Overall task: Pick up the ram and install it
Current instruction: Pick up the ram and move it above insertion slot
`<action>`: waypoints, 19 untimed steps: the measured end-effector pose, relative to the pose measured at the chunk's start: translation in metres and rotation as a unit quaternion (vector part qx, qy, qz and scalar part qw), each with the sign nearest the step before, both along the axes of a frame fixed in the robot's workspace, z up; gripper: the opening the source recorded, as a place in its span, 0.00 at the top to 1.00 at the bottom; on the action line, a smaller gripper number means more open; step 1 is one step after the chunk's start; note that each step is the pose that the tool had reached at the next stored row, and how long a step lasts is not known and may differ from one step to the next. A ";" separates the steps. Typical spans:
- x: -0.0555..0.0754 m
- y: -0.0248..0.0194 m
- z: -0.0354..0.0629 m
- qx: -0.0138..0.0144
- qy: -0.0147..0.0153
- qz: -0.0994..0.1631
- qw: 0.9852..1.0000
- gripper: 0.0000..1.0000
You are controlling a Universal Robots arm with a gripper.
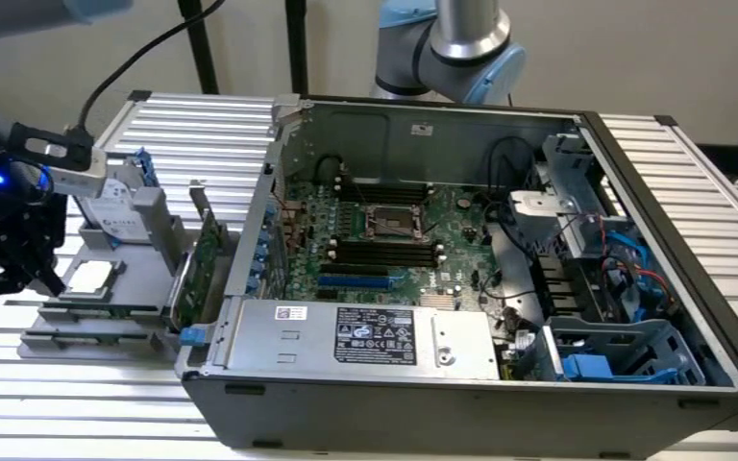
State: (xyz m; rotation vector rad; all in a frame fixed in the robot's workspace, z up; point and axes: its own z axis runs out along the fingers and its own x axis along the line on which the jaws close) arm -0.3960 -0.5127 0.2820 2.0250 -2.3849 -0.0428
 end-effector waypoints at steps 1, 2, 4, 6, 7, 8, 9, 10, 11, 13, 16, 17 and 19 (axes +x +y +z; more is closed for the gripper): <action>0.000 0.0000 -0.0005 0.000 -0.002 0.006 1.000 1.00; 0.000 0.0000 -0.0010 0.000 -0.003 0.011 1.000 1.00; 0.000 0.0000 -0.0023 0.000 -0.005 0.021 1.000 1.00; 0.001 0.0001 -0.0039 0.000 -0.005 0.030 1.000 1.00; 0.001 0.0001 -0.0050 0.000 -0.005 0.036 0.999 1.00; 0.001 0.0000 -0.0061 0.000 -0.005 0.043 0.999 1.00; 0.001 0.0000 -0.0073 0.000 -0.005 0.049 0.999 1.00; 0.001 0.0000 -0.0083 0.000 -0.005 0.054 0.999 1.00; 0.001 0.0000 -0.0095 0.000 -0.005 0.059 0.998 1.00; 0.003 -0.0003 -0.0121 0.000 -0.005 0.065 0.998 1.00; 0.004 -0.0008 -0.0171 0.000 -0.006 0.070 0.998 0.00; 0.005 -0.0009 -0.0189 0.000 -0.006 0.071 0.997 0.00; 0.005 -0.0010 -0.0229 0.000 -0.006 0.074 0.997 0.00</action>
